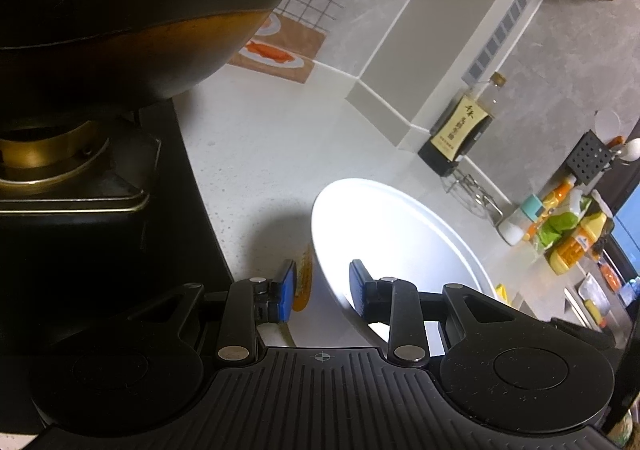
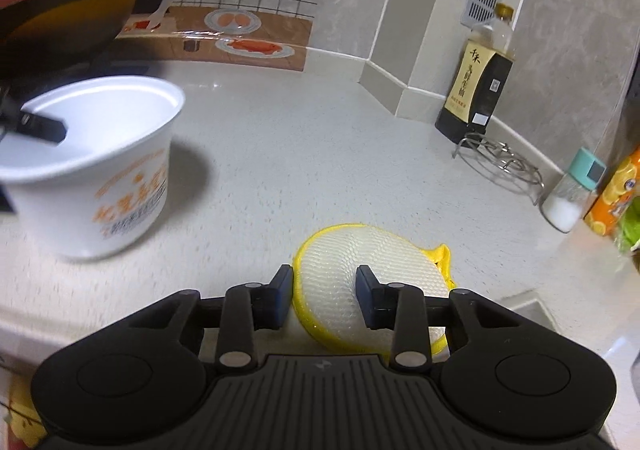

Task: Collect trash
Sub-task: 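Lift the scrubber with the right tool while the left tool grasps the white paper cup rim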

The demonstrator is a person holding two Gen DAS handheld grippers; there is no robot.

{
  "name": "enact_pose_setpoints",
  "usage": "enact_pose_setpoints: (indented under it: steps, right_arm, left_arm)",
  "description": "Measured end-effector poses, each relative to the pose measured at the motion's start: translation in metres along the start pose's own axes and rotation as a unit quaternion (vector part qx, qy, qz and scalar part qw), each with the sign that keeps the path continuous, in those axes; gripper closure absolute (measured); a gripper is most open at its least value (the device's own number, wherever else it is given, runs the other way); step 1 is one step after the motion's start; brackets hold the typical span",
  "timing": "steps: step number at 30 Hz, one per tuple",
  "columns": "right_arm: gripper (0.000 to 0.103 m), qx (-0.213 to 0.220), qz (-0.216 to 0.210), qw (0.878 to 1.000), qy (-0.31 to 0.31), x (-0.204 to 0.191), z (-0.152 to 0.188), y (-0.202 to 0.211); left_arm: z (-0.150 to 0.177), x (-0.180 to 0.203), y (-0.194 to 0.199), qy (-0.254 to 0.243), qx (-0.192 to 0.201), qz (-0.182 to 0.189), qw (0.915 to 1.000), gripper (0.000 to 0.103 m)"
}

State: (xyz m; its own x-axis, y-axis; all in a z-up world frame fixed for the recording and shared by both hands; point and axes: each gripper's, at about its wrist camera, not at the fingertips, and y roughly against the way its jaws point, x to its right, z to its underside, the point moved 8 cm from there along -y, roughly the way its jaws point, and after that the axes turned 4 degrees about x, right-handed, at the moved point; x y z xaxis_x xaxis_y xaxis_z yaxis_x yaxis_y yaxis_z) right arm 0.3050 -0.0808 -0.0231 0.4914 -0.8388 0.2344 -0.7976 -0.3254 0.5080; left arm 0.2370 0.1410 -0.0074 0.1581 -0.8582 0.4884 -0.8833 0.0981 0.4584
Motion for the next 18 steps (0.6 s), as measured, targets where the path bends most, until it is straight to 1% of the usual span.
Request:
enact_pose_setpoints:
  steps: [3, 5, 7, 8, 10, 11, 12, 16, 18]
  right_arm:
    - [0.067, 0.005, -0.004, 1.0, -0.001, -0.001, 0.003, 0.008]
    - [0.06, 0.006, -0.012, 1.0, -0.013, 0.001, 0.004, 0.012]
    - [0.042, 0.007, -0.026, 0.999, -0.031, 0.003, 0.004, 0.015]
    - [0.039, 0.009, -0.034, 0.998, -0.043, 0.005, 0.004, 0.016]
    - [0.037, 0.011, -0.049, 0.997, -0.058, 0.007, 0.004, 0.02]
    - [0.037, 0.011, -0.049, 0.997, -0.058, 0.007, 0.004, 0.02]
    - [0.036, 0.014, -0.061, 0.995, -0.075, 0.012, 0.003, 0.024]
    - [0.031, 0.018, -0.078, 0.99, -0.112, 0.025, 0.004, 0.037]
    - [0.03, 0.02, -0.085, 0.986, -0.144, 0.037, 0.007, 0.043]
  left_arm:
    - [0.0, 0.002, 0.001, -0.001, 0.002, 0.001, 1.0, 0.071]
    - [0.0, 0.003, 0.002, -0.002, 0.003, 0.001, 1.0, 0.071]
    - [0.0, 0.003, 0.002, -0.002, 0.003, 0.0, 1.0, 0.071]
    - [0.0, 0.002, 0.003, -0.001, 0.003, 0.0, 1.0, 0.071]
    - [0.0, 0.002, 0.004, 0.001, 0.005, 0.0, 1.0, 0.071]
    - [-0.001, 0.002, 0.005, 0.002, 0.006, 0.001, 1.0, 0.071]
    - [-0.001, 0.001, 0.006, 0.004, 0.009, 0.002, 1.0, 0.071]
    - [-0.004, 0.0, 0.007, 0.011, 0.016, 0.004, 0.9998, 0.071]
    - [-0.005, 0.001, 0.006, 0.013, 0.019, 0.006, 0.9997, 0.071]
